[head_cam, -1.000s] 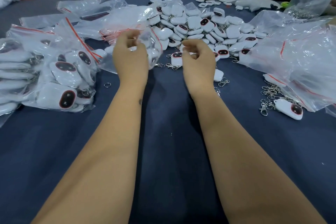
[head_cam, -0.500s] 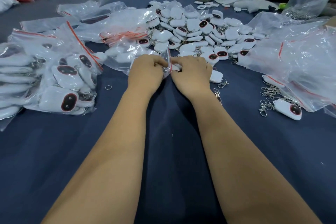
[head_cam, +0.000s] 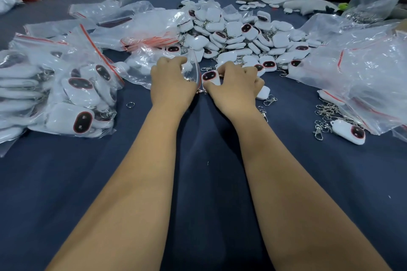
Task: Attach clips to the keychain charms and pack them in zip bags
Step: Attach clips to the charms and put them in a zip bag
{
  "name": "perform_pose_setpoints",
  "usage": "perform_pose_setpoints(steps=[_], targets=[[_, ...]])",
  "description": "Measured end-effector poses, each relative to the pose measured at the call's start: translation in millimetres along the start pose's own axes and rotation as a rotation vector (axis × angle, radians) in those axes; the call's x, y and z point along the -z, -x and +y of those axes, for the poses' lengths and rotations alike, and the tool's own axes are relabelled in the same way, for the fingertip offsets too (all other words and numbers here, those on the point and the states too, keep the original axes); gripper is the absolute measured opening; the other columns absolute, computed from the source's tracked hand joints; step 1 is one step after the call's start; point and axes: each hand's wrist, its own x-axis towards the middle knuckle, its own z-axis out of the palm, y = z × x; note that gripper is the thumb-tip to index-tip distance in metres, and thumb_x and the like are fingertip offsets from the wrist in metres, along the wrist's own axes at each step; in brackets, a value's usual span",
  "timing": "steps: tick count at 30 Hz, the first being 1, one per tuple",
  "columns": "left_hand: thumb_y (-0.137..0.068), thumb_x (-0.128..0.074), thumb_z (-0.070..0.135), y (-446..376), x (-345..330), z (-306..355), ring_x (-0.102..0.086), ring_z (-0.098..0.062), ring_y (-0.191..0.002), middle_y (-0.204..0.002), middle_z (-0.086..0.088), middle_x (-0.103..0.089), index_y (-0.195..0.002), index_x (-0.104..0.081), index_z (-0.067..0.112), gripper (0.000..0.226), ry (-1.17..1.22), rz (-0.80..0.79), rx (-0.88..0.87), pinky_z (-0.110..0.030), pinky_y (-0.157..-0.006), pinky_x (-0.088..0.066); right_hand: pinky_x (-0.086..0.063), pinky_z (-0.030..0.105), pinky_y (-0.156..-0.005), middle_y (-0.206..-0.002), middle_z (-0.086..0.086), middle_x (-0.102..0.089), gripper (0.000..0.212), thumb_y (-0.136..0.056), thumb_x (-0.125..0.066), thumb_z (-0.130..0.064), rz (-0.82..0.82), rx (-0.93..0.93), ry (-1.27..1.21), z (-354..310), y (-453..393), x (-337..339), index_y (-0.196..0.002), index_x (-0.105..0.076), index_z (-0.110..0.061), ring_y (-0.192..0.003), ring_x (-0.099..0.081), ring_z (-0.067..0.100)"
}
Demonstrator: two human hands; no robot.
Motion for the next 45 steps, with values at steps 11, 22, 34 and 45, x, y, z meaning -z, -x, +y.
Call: perform_pose_setpoints(steps=[11, 22, 34, 45], targets=[[-0.08, -0.057, 0.001, -0.1, 0.7, 1.8, -0.066, -0.023, -0.086, -0.096, -0.006, -0.067, -0.1, -0.073, 0.019, 0.031, 0.167, -0.063, 0.043, -0.03, -0.073, -0.055, -0.049, 0.023, -0.06, -0.071, -0.004, -0.066, 0.009, -0.092, -0.064, -0.006, -0.104, -0.085, -1.301, -9.1, 3.4, 12.1, -0.096, -0.061, -0.014, -0.063, -0.061, 0.012], [-0.085, -0.05, 0.002, -1.9, 2.2, 6.4, -0.065, -0.018, -0.098, -0.113, -0.005, -0.068, -0.119, -0.068, 0.015, 0.041, 0.563, -0.072, 0.182, -0.025, -0.079, -0.053, -0.047, 0.017, -0.054, -0.092, 0.012, -0.068, 0.019, -0.095, -0.05, 0.004, -0.264, -0.139, -1.165, -9.0, 2.1, 6.3, -0.108, -0.059, -0.006, -0.069, -0.062, 0.019], [-0.085, -0.052, 0.003, -2.4, 6.2, 8.8, -0.055, -0.009, -0.063, -0.071, 0.001, -0.067, -0.096, -0.076, 0.01, 0.027, 0.757, -0.159, 0.241, -0.021, -0.06, -0.043, -0.047, 0.023, -0.056, -0.09, 0.015, -0.068, 0.023, -0.092, -0.051, 0.006, -0.243, -0.124, -1.092, -8.8, -0.1, 2.2, -0.102, -0.06, -0.012, -0.068, -0.059, 0.023], [-0.075, -0.066, 0.021, 2.7, 8.2, 9.8, -0.048, -0.019, -0.064, -0.067, -0.009, -0.051, -0.066, -0.07, 0.013, 0.013, 0.61, -0.202, 0.189, -0.032, -0.065, -0.042, -0.055, 0.028, -0.064, -0.085, 0.006, -0.062, 0.012, -0.096, -0.052, -0.007, -0.264, -0.171, -1.191, -8.9, -1.3, 4.8, -0.102, -0.061, -0.013, -0.068, -0.058, 0.022]])
